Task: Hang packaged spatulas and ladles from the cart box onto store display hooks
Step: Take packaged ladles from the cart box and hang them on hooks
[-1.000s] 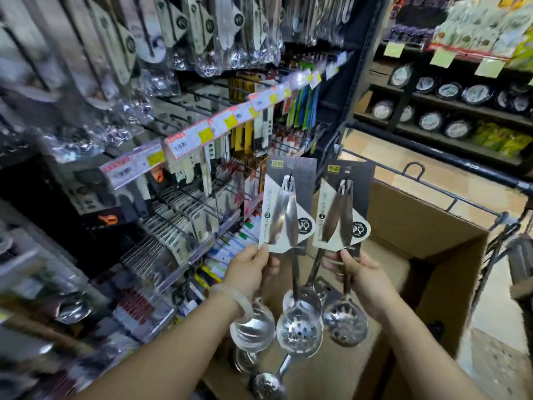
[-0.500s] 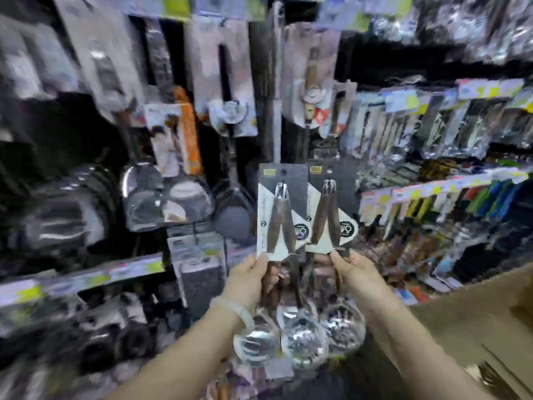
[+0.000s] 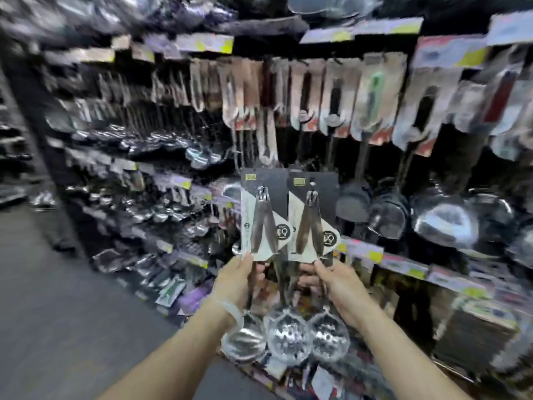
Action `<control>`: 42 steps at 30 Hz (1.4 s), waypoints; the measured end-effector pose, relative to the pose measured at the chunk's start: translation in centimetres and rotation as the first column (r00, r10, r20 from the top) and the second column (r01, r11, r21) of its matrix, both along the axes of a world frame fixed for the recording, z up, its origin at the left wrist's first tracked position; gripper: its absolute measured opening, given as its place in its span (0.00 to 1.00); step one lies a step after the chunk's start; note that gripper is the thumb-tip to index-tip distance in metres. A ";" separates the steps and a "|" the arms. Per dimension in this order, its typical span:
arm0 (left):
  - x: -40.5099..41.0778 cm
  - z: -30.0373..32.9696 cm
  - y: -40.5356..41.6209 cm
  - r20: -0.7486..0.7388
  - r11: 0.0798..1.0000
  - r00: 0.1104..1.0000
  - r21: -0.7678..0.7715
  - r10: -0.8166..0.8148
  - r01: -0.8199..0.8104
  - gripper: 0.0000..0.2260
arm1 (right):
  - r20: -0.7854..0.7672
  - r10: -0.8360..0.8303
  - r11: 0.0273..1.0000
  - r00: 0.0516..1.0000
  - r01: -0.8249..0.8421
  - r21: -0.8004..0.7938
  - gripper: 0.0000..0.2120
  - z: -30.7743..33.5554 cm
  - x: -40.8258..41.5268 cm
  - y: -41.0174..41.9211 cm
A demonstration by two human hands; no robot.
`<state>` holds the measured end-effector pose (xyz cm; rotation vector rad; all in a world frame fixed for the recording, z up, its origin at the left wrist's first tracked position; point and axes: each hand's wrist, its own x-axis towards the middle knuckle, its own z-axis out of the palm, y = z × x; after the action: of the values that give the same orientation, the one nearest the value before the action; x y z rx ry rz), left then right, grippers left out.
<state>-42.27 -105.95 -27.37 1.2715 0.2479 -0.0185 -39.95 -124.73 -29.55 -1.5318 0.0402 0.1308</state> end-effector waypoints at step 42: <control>38.0 6.5 84.7 0.110 0.856 0.850 -0.013 0.515 -0.516 0.11 | 0.077 0.438 0.893 0.896 -0.443 0.074 0.11 6.6 43.6 87.6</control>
<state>-4.28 -21.25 -20.90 1.1835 0.4903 0.5180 3.63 -37.17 -22.92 -1.4320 -0.3606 0.4446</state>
